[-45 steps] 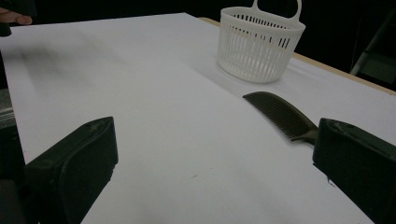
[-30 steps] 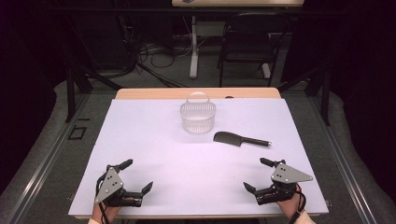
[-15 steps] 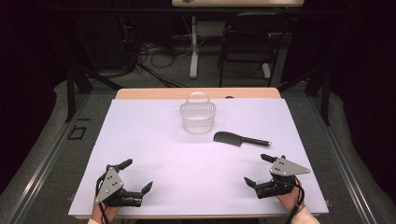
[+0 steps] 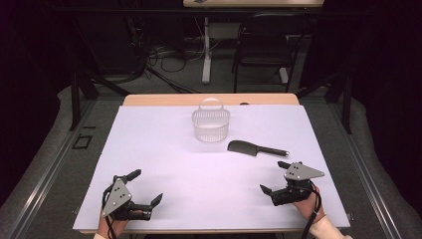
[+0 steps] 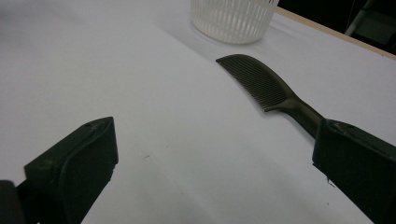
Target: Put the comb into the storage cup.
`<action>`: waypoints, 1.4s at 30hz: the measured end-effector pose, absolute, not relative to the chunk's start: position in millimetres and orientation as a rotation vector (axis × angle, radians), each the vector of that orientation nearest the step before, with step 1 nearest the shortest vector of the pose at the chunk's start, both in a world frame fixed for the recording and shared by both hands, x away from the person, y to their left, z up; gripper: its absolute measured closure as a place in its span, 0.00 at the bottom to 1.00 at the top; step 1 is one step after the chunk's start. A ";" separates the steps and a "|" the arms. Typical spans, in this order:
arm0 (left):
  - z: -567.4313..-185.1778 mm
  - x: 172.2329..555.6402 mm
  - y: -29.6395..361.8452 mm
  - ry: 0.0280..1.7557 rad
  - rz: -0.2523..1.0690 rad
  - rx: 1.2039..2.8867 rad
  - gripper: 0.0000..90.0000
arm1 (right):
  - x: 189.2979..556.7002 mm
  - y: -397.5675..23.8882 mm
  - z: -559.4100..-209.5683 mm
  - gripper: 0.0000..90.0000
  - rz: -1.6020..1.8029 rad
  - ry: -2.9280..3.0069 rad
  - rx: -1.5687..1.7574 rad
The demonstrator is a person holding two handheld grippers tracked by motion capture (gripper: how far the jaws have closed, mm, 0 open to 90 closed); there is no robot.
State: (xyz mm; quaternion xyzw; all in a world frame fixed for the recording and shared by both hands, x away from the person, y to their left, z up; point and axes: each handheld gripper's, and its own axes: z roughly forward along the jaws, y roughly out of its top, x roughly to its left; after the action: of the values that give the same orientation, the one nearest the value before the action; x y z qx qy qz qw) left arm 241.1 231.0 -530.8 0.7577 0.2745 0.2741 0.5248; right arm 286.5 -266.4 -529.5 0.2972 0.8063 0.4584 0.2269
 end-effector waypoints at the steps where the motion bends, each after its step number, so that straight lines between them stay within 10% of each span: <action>1: -530.8 241.2 231.0 0.657 0.656 1.814 0.00 | 286.5 -266.4 -529.5 0.00 1.263 2.222 0.819; 42: -531.7 242.3 231.1 0.669 0.658 1.812 0.00 | 322.8 -259.5 -518.9 0.00 1.124 2.335 0.754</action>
State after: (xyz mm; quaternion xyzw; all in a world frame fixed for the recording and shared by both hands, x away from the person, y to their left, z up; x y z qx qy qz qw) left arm 242.3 231.1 -531.7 0.7568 0.2794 0.2746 0.5232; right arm 322.8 -259.5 -518.9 0.2727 0.8441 0.4063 0.2195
